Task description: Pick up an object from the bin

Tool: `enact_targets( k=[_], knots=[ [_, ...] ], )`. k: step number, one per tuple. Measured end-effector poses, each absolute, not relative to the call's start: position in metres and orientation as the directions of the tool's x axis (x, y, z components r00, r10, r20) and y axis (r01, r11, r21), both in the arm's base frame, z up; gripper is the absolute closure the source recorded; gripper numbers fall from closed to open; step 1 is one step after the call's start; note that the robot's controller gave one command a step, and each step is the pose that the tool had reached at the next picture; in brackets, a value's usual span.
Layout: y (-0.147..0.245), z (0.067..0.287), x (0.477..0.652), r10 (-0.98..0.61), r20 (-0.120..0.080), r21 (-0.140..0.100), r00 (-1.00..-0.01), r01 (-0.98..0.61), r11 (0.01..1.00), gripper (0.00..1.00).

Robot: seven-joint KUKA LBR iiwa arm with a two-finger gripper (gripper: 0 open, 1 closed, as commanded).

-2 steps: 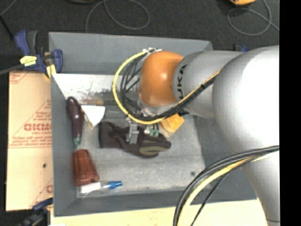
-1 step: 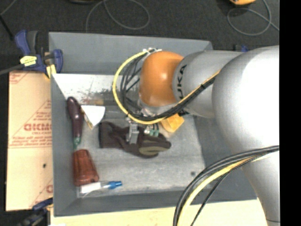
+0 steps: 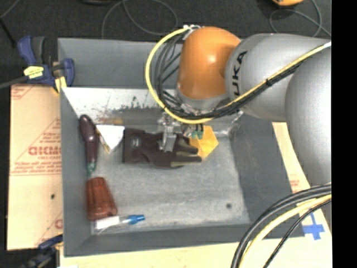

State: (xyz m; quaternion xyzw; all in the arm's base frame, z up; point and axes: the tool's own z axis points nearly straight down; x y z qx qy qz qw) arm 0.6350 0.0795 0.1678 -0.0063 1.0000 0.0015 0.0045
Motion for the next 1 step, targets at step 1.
enact_targets(
  k=[1],
  knots=[
    [0.0796,0.1678,0.635,-0.012,-0.009,0.003,-1.0,-0.012,1.0,1.0]
  ],
)
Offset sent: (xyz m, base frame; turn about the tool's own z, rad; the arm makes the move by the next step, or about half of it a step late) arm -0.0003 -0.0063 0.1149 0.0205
